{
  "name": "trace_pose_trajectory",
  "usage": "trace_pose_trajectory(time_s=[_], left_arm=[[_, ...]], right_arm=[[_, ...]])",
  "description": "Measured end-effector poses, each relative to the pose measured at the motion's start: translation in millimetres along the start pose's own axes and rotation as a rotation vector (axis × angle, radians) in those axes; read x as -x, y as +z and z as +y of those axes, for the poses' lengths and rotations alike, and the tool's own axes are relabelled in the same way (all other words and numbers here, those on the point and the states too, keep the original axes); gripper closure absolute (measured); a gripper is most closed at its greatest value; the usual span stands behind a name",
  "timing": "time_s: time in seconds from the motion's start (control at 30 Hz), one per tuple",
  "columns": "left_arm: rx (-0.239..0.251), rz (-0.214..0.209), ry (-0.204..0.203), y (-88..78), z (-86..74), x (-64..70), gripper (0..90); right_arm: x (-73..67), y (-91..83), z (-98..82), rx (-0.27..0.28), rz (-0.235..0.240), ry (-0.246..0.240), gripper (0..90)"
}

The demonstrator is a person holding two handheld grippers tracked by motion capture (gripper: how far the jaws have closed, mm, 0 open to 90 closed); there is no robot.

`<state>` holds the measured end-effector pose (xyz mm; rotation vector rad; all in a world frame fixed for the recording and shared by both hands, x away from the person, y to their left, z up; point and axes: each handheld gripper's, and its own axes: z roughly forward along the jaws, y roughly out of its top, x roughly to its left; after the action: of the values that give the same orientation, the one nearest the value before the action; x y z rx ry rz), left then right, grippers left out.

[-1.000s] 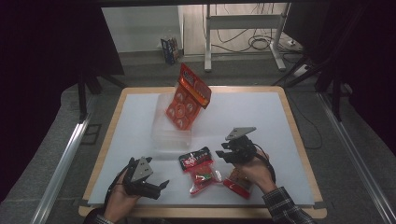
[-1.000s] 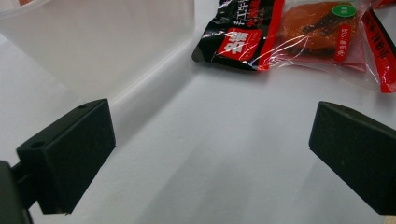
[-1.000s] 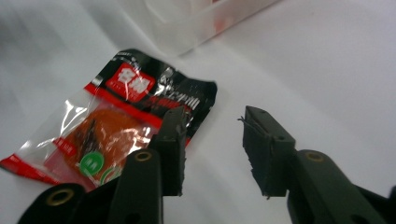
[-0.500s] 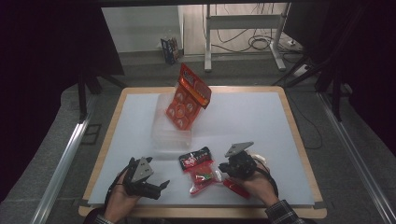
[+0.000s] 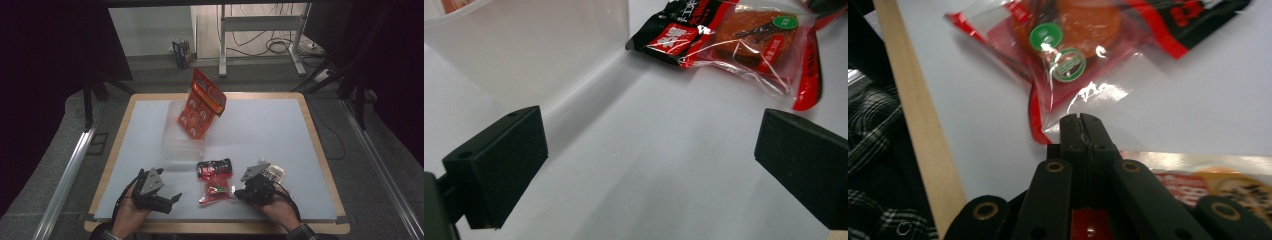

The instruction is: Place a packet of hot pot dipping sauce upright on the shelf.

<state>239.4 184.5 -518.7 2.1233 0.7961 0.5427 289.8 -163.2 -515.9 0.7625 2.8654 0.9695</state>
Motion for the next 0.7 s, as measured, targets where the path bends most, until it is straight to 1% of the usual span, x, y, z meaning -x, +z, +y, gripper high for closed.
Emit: trace_pose_trajectory(time_s=[0.13, 0.2, 0.33, 0.43, 0.5, 0.53, 0.6, 0.7], left_arm=[[0.002, -0.008, -0.005, 0.3, 0.3, 0.3, 0.7], [0.005, -0.016, -0.01, 0.2, 0.5, 0.4, 0.7], [0.005, -0.035, -0.02, 0.6, 1.0, 0.8, 0.8], [-0.007, -0.047, -0.021, 1.9, 2.0, 2.6, 1.0], [-0.01, -0.058, -0.026, 2.2, 3.4, 5.2, 1.8], [-0.009, -0.059, -0.027, 2.3, 4.2, 6.3, 2.6], [-0.006, -0.069, -0.029, 3.0, 6.8, 9.8, 4.2], [-0.002, -0.07, -0.017, 4.8, 11.5, 16.4, 12.3]], right_arm=[[-6.4, 3.3, -1.4, -0.006, 0.039, -0.007, 88.0], [-11.1, 5.6, -1.1, -0.008, 0.065, -0.02, 88.0], [-19.1, 9.5, 1.0, -0.012, 0.09, -0.03, 87.7], [-24.8, 14.0, 4.5, -0.009, 0.103, -0.038, 86.8], [-29.0, 16.5, 6.3, -0.003, 0.102, -0.038, 85.9], [-29.3, 16.5, 6.7, -0.007, 0.101, -0.05, 85.5], [-28.9, 16.1, 6.9, -0.008, 0.104, -0.045, 83.3], [-25.4, 12.2, 6.9, -0.002, 0.085, -0.042, 77.9]])
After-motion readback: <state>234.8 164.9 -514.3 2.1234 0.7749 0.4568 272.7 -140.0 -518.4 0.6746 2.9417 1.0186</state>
